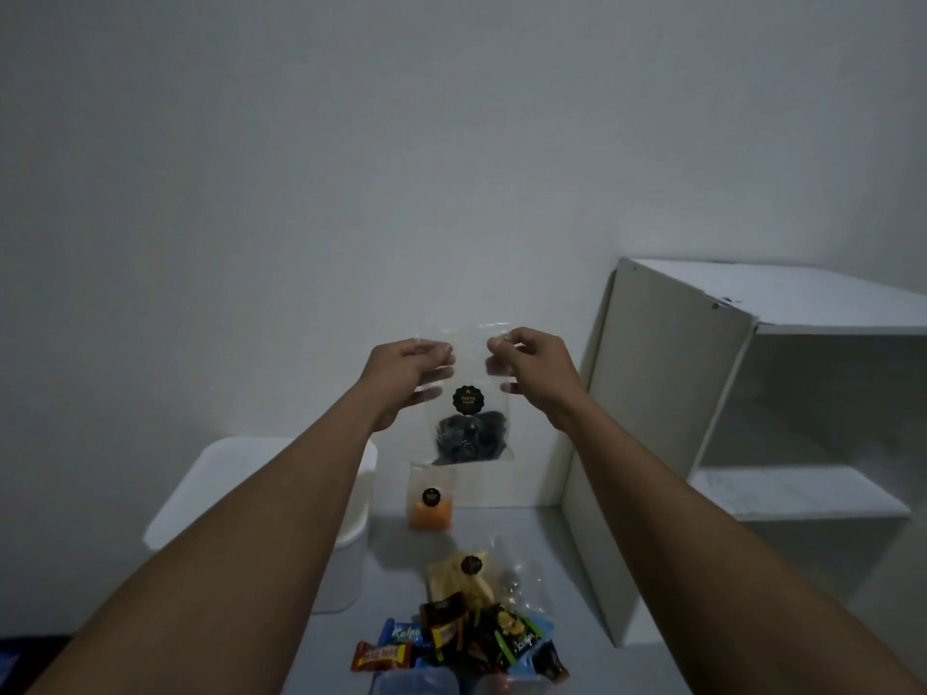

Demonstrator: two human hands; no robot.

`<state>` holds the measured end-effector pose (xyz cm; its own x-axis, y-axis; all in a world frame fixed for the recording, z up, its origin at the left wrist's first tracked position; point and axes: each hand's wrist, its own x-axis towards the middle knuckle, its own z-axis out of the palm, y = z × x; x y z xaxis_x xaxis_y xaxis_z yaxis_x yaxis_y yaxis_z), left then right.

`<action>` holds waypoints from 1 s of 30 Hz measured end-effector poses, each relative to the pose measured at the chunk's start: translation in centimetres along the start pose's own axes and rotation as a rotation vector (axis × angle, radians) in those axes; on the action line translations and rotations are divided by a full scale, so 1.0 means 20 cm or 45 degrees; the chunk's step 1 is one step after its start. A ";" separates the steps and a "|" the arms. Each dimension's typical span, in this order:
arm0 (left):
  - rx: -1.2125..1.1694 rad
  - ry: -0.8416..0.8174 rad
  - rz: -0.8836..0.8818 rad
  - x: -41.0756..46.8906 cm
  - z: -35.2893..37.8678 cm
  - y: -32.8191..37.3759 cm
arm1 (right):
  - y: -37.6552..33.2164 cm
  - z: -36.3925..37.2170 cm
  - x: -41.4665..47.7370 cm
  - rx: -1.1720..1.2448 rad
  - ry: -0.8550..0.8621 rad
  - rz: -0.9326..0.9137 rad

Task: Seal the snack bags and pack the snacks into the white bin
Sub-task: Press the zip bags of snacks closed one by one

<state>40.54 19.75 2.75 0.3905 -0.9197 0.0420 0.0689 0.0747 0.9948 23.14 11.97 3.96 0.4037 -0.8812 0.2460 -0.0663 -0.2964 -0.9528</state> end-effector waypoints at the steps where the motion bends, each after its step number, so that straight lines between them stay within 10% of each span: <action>1: -0.014 -0.021 -0.007 -0.01 0.00 0.02 | -0.02 0.00 0.00 0.009 0.013 -0.013; 30: 0.126 -0.044 0.189 0.00 0.04 0.15 | -0.17 -0.03 0.03 -0.216 -0.091 -0.100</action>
<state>40.10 19.67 5.73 0.3576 -0.9142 0.1908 -0.0783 0.1742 0.9816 23.09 12.24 7.37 0.4772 -0.8262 0.2996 -0.1825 -0.4266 -0.8858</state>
